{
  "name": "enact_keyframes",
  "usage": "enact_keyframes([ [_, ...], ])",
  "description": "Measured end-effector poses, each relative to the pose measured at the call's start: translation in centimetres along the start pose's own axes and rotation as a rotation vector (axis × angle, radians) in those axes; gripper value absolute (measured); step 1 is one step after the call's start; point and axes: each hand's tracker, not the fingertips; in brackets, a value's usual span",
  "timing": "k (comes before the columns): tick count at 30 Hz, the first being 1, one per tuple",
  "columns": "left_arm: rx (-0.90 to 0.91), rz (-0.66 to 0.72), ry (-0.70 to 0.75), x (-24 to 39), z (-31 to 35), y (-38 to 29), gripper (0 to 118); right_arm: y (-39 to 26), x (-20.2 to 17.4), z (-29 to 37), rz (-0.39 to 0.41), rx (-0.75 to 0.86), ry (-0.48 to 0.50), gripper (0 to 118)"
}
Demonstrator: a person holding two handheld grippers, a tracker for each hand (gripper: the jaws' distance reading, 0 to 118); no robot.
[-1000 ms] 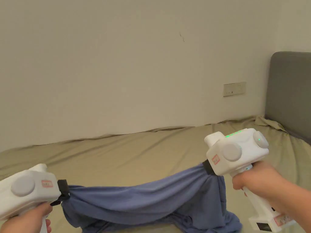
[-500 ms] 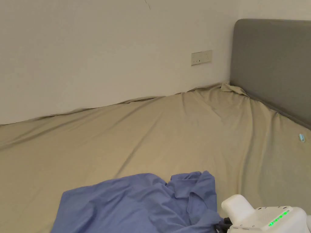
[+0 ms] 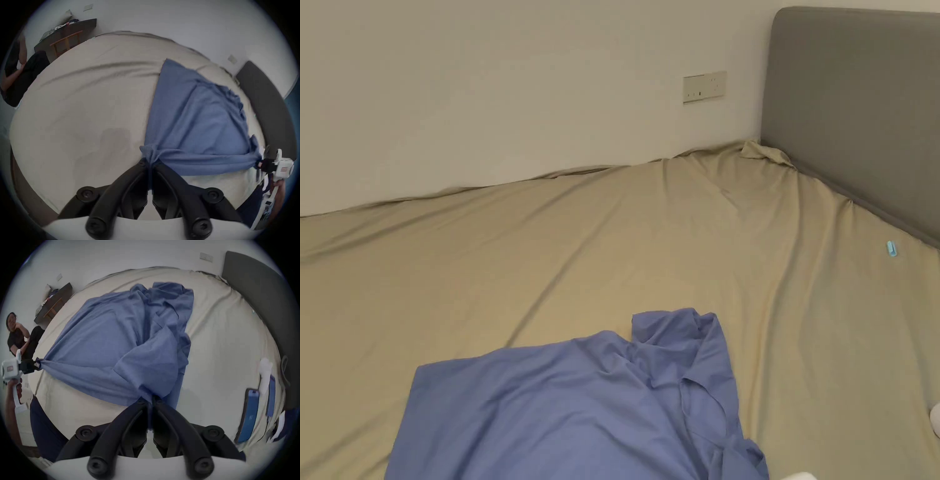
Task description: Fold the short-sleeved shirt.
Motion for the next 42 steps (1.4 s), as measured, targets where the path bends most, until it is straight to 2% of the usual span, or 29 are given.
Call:
enact_keyframes([
  [2,-0.036,-0.004,0.006,0.2,-0.8,-0.1,0,-0.6,0.3,-0.8,-0.025,-0.044,-0.008,6],
  [5,-0.074,-0.078,0.103,0.1,-2.3,-0.6,0,-1.4,0.7,-2.2,-0.05,-0.092,0.012,6],
  [10,-0.11,-0.09,0.135,0.6,-5.0,-0.4,0,-1.7,0.0,-3.5,-0.05,-0.094,-0.011,6],
  [11,-0.116,-0.108,0.152,1.1,-4.9,-0.3,1,-1.6,-0.5,-3.5,-0.032,-0.093,-0.028,6],
  [13,-0.123,-0.192,0.183,1.9,-5.0,0.0,10,-1.5,-1.1,-3.6,0.045,-0.081,-0.048,9],
  [14,-0.121,-0.19,0.171,2.2,-4.4,0.3,23,-1.2,-1.1,-3.3,0.104,-0.089,-0.044,17],
  [15,-0.101,-0.178,0.132,2.3,-3.0,0.6,55,-0.6,-0.9,-2.6,0.147,-0.101,-0.023,36],
  [16,-0.062,-0.128,0.079,2.3,-1.7,1.0,99,-0.2,-0.5,-1.2,0.111,-0.078,-0.006,78],
  [17,-0.014,-0.077,0.007,2.1,-0.1,1.5,118,0.5,0.0,0.4,0.057,-0.02,0.032,118],
  [18,0.15,-0.027,-0.06,2.0,2.7,2.3,117,1.3,0.4,2.6,0.011,0.084,0.068,117],
  [19,0.157,-0.015,-0.139,2.5,4.5,3.2,118,2.0,0.7,4.8,-0.015,0.217,0.092,115],
  [20,0.205,0.006,-0.168,2.9,6.5,4.1,118,3.2,0.8,6.6,-0.036,0.28,0.104,118],
  [22,0.287,-0.036,-0.225,4.1,9.2,6.0,118,5.7,0.9,10.2,-0.057,0.401,0.061,118],
  [24,0.326,-0.103,-0.205,7.7,10.3,6.7,118,7.5,0.2,12.7,-0.084,0.545,-0.026,116],
  [25,0.337,-0.121,-0.18,8.6,11.0,7.2,117,7.8,-0.2,13.4,-0.102,0.594,-0.05,101],
  [26,0.403,-0.136,-0.155,9.6,11.7,7.3,90,7.7,-1.1,13.4,-0.111,0.663,-0.07,38],
  [27,0.465,-0.153,-0.123,8.7,10.6,7.2,38,7.8,-1.9,13.6,-0.116,0.703,-0.102,2],
  [28,0.477,-0.139,-0.108,9.3,10.4,7.3,0,8.1,-2.5,13.4,-0.098,0.695,-0.134,2],
  [30,0.478,-0.129,-0.034,10.0,9.8,7.5,0,7.8,-3.6,12.4,-0.089,0.69,-0.112,2],
  [31,0.46,-0.132,-0.075,10.7,9.4,7.5,0,7.7,-3.9,12.0,-0.079,0.693,-0.067,2],
  [32,0.411,-0.076,-0.183,11.3,8.5,7.6,0,7.6,-4.2,11.7,-0.082,0.688,-0.052,2],
  [35,0.385,-0.117,-0.172,12.1,6.1,10.6,0,7.8,-4.1,11.8,-0.066,0.672,0.0,2],
  [36,0.423,-0.227,-0.072,11.7,5.3,12.9,0,7.6,-4.0,11.7,-0.062,0.673,0.002,2],
  [40,0.385,-0.259,-0.029,12.4,-2.0,21.3,0,7.4,-3.4,11.7,-0.051,0.66,0.025,2],
  [42,0.34,-0.284,0.057,12.4,-7.0,25.6,0,7.3,-3.0,11.4,-0.054,0.641,0.039,2],
])
